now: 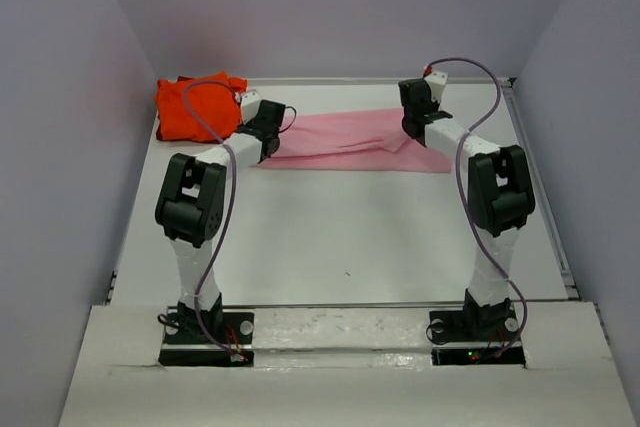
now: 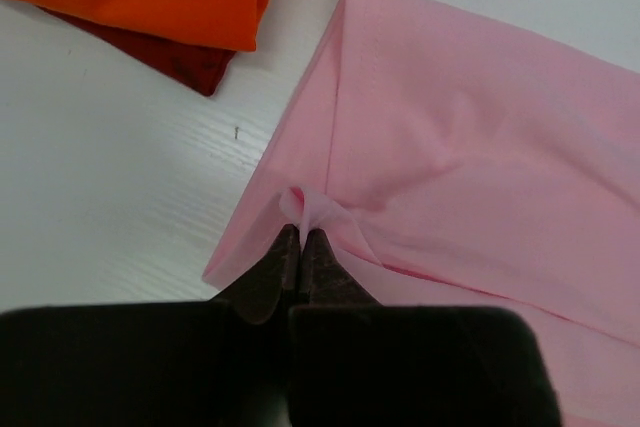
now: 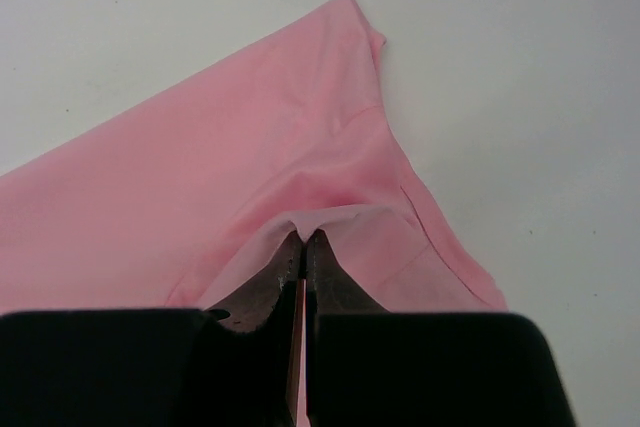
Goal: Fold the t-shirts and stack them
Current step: Fold the 1/3-folded T-shirt at the center of the board.
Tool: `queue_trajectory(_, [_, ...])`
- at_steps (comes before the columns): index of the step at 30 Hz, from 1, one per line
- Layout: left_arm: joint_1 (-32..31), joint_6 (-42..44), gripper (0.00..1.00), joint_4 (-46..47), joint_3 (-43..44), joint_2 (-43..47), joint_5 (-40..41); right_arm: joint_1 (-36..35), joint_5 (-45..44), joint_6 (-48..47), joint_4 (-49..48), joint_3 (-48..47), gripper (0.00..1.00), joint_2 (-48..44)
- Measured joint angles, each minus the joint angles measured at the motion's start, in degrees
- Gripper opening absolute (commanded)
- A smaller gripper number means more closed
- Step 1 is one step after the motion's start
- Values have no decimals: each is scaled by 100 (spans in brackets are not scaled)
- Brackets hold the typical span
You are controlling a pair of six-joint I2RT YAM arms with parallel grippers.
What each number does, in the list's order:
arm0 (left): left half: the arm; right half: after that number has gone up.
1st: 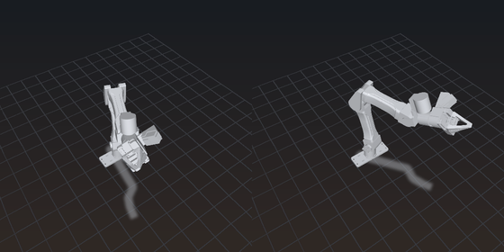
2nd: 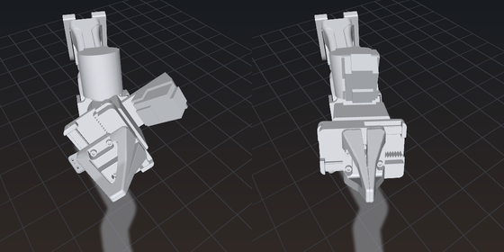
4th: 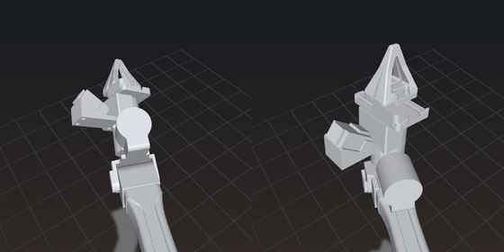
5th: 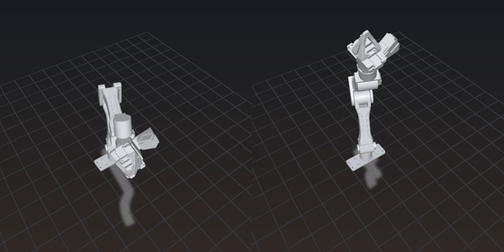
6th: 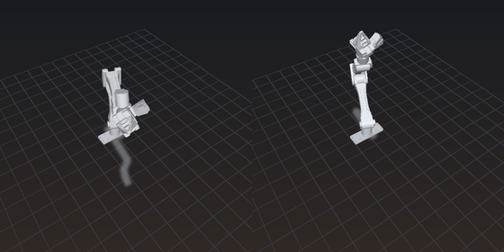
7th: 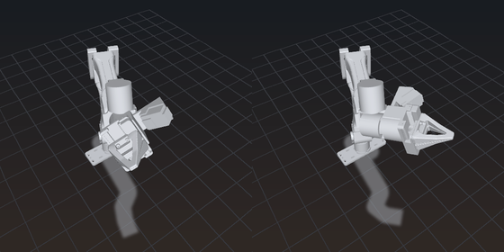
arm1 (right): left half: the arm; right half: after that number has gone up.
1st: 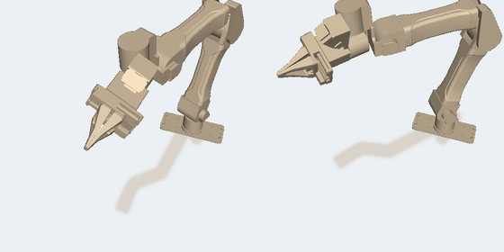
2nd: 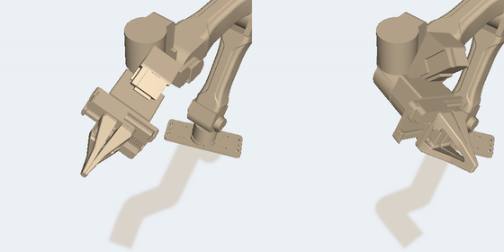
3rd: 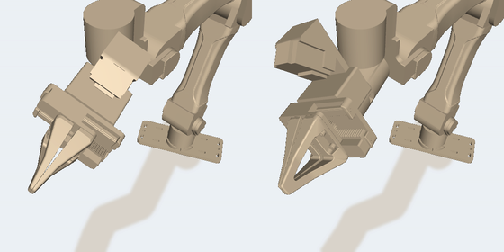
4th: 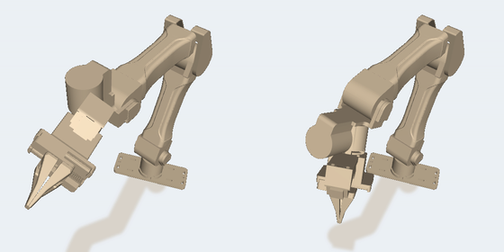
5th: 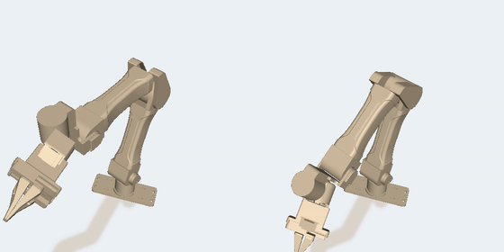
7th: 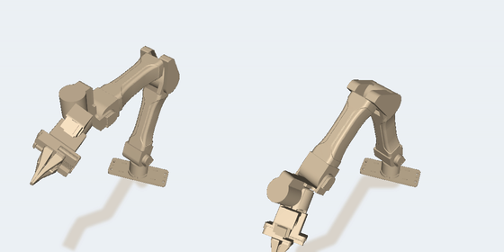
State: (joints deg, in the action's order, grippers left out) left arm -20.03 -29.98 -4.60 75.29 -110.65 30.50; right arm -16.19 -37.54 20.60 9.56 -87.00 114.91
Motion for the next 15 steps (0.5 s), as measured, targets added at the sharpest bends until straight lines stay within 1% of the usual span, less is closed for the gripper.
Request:
queue_trajectory(11, [328,133,0,-138,721,-675,31,85,4,-44,92,-466,0,758])
queue_trajectory(12, [341,157,3,-151,811,-723,35,90,26,-42,122,-546,0,839])
queue_trajectory(13, [356,175,11,-184,885,-754,35,107,44,-42,157,-610,8,894])
queue_trajectory(14, [374,219,14,-221,1034,-811,35,109,59,-42,199,-669,27,938])
queue_trajectory(15, [382,232,17,-232,1095,-828,35,116,72,-31,251,-745,32,990])
